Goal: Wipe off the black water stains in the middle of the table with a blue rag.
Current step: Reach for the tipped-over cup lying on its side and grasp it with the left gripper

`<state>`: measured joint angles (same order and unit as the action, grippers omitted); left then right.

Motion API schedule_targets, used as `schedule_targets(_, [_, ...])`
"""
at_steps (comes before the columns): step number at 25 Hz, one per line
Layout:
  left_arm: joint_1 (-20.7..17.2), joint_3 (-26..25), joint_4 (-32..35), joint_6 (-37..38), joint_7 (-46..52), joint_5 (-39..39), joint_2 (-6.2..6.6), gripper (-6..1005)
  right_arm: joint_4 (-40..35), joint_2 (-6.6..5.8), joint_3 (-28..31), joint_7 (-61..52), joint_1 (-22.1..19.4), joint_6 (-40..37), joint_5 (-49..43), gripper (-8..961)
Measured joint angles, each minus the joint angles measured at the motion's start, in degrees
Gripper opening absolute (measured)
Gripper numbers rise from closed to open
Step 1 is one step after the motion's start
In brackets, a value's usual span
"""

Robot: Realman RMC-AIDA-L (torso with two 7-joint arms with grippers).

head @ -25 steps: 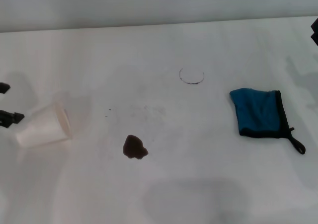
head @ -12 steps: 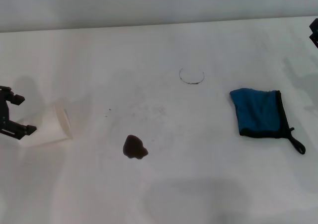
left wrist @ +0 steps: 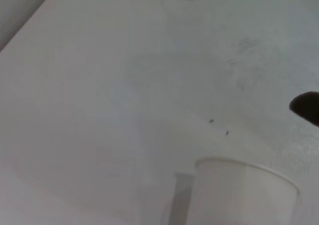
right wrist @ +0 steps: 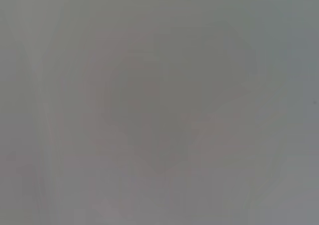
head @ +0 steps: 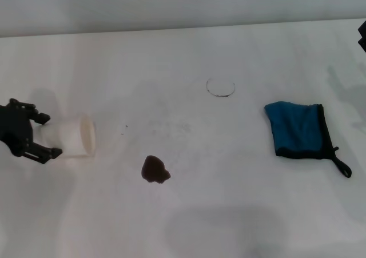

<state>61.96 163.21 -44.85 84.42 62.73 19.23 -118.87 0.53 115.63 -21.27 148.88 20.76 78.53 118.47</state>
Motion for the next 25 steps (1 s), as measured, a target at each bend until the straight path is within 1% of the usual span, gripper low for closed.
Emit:
schedule_targets(5, [0.19, 0.00, 4.62, -3.10, -0.98, -0.05, 0.09, 884, -0.20, -0.05, 0.00, 0.00, -0.02, 0.04, 0.00, 864])
schedule_targets(12, [0.43, 0.00, 8.46, -5.56, -2.16, -0.77, 0.13, 882, -0.39, -0.05, 0.00, 0.05, -0.02, -0.39, 0.00, 863])
schedule_targets(24, [0.12, -0.09, 9.85, -7.26, -1.81, -3.47, 0.05, 877, -0.06, -0.10, 0.00, 0.27, -0.40, -0.37, 0.61, 862])
schedule_targets(25, [-0.09, -0.09, 10.92, -7.97, -1.16, -3.18, 0.04, 877, 0.00, -0.08, 0.00, 0.38, -0.44, -0.35, 0.83, 862])
